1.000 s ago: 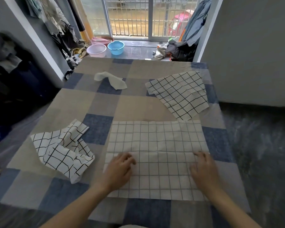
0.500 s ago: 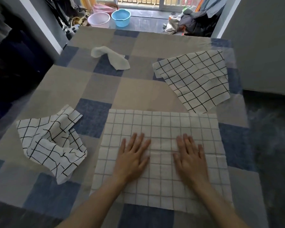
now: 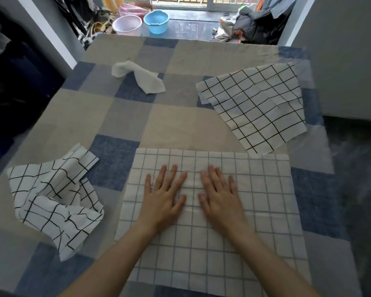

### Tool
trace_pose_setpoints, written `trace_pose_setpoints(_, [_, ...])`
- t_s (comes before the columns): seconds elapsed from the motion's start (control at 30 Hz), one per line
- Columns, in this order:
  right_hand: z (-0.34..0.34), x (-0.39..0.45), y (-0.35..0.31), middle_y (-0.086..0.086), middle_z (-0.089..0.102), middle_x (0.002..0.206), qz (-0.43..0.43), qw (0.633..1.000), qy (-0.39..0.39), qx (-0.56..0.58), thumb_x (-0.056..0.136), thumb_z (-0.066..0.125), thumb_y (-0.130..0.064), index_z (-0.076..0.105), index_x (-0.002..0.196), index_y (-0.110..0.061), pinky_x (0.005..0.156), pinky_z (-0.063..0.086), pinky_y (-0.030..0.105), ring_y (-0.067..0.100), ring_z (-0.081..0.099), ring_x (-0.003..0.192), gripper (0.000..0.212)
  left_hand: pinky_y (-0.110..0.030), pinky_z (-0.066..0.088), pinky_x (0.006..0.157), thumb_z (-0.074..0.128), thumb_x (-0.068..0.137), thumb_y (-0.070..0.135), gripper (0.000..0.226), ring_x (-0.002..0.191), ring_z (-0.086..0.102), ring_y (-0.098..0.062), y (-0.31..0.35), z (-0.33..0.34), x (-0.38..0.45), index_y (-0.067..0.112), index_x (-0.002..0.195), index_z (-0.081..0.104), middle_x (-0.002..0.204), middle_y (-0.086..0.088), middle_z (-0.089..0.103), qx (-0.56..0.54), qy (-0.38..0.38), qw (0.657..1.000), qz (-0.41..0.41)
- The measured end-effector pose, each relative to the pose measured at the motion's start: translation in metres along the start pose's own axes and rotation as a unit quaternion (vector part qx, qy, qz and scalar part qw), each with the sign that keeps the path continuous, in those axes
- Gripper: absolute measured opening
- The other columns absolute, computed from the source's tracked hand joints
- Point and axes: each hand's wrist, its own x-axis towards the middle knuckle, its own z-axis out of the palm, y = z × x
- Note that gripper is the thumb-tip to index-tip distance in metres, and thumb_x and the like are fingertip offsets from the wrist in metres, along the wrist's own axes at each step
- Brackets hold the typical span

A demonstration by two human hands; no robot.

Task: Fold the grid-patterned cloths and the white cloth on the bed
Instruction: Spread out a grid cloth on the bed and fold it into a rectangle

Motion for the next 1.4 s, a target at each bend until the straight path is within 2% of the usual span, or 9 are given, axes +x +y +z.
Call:
trace_pose_setpoints(0.27, [-0.016, -0.005, 0.062, -0.003, 0.001, 0.162, 0.137, 0.99, 0.012, -0.019, 0.096, 0.02, -0.05, 0.002, 0.154, -0.029, 0.12, 0.0, 0.045, 0.014, -0.004, 0.148, 0.064, -0.053, -0.004, 0.117, 0.032, 0.086, 0.073, 0.08, 0.148, -0.015, -0.017, 0.0, -0.003, 0.0, 0.041, 0.152, 0.0, 0.162, 0.01, -0.011, -0.007, -0.005, 1.0, 0.01])
trace_pose_setpoints(0.47, [-0.019, -0.004, 0.068, -0.002, -0.004, 0.162, 0.153, 0.988, 0.002, -0.021, 0.094, 0.014, -0.051, 0.002, 0.154, -0.027, 0.12, 0.001, 0.047, 0.015, -0.006, 0.148, 0.065, -0.054, -0.005, 0.117, 0.031, 0.079, 0.082, 0.089, 0.147, -0.019, -0.016, -0.002, -0.005, 0.001, 0.043, 0.152, -0.002, 0.161, 0.011, -0.015, -0.009, -0.018, 1.0, 0.011])
trace_pose_setpoints(0.57, [-0.023, -0.006, 0.046, 0.002, -0.006, 0.162, 0.175, 0.984, 0.016, -0.008, 0.096, 0.019, -0.047, 0.003, 0.154, -0.022, 0.119, 0.0, 0.052, 0.019, -0.007, 0.148, 0.065, -0.055, -0.006, 0.117, 0.033, 0.071, 0.09, 0.1, 0.146, -0.021, -0.017, -0.001, -0.007, 0.001, 0.042, 0.152, -0.003, 0.161, 0.01, -0.015, -0.01, -0.027, 1.0, 0.012])
trace_pose_setpoints(0.67, [-0.015, -0.028, -0.011, 0.001, -0.011, 0.162, 0.122, 0.991, 0.03, 0.037, 0.098, 0.023, -0.042, 0.001, 0.154, -0.024, 0.119, -0.003, 0.048, 0.018, -0.012, 0.148, 0.063, -0.056, -0.005, 0.117, 0.032, 0.068, 0.092, 0.103, 0.147, -0.019, -0.017, 0.0, -0.007, 0.001, 0.042, 0.152, -0.002, 0.161, 0.009, -0.013, -0.008, -0.023, 1.0, 0.008])
trace_pose_setpoints(0.8, [0.014, -0.072, -0.045, -0.002, -0.005, 0.162, 0.14, 0.99, -0.003, 0.022, 0.099, 0.023, -0.044, 0.003, 0.154, -0.026, 0.119, -0.001, 0.047, 0.014, -0.011, 0.148, 0.061, -0.057, -0.002, 0.116, 0.02, 0.077, 0.086, 0.09, 0.148, -0.016, -0.019, -0.002, -0.004, 0.0, 0.041, 0.152, -0.001, 0.162, 0.008, -0.01, -0.008, -0.011, 1.0, 0.017])
trace_pose_setpoints(1.0, [0.004, -0.143, 0.021, -0.003, -0.002, 0.161, 0.236, 0.971, 0.017, -0.007, 0.096, 0.018, -0.05, 0.005, 0.154, -0.027, 0.119, 0.002, 0.047, 0.015, -0.001, 0.149, 0.064, -0.056, -0.003, 0.117, 0.001, 0.089, 0.069, 0.072, 0.148, -0.015, -0.019, -0.004, -0.003, -0.001, 0.037, 0.153, -0.003, 0.162, 0.006, -0.011, -0.023, -0.001, 1.0, 0.02])
trace_pose_setpoints(1.13, [0.003, -0.158, 0.039, -0.001, 0.005, 0.162, 0.288, 0.957, 0.037, -0.015, 0.095, 0.02, -0.047, 0.011, 0.154, -0.024, 0.119, 0.004, 0.047, 0.016, 0.002, 0.148, 0.064, -0.046, -0.018, 0.115, 0.014, 0.096, 0.057, 0.068, 0.145, -0.026, -0.019, 0.04, -0.012, -0.028, 0.03, 0.152, -0.015, 0.158, 0.001, -0.028, -0.078, 0.019, 0.997, 0.017])
trace_pose_setpoints(1.27, [0.005, -0.158, 0.038, 0.0, 0.008, 0.162, 0.283, 0.958, 0.041, -0.022, 0.095, 0.024, -0.047, 0.014, 0.154, -0.023, 0.119, 0.004, 0.046, 0.017, 0.005, 0.148, 0.064, -0.051, 0.001, 0.118, 0.027, 0.098, 0.05, 0.063, 0.149, -0.006, -0.021, 0.076, 0.019, -0.094, 0.031, 0.154, 0.008, 0.162, 0.004, -0.007, -0.035, -0.011, 0.985, 0.17])
trace_pose_setpoints(1.4, [0.004, -0.162, 0.041, -0.001, 0.005, 0.162, 0.27, 0.962, 0.031, -0.016, 0.095, 0.019, -0.048, 0.011, 0.154, -0.025, 0.119, 0.002, 0.044, 0.015, 0.002, 0.148, 0.064, -0.052, -0.002, 0.117, 0.025, 0.097, 0.052, 0.062, 0.149, -0.008, -0.018, 0.037, 0.023, -0.118, 0.036, 0.154, 0.007, 0.162, 0.008, -0.005, -0.01, -0.036, 0.992, 0.117])
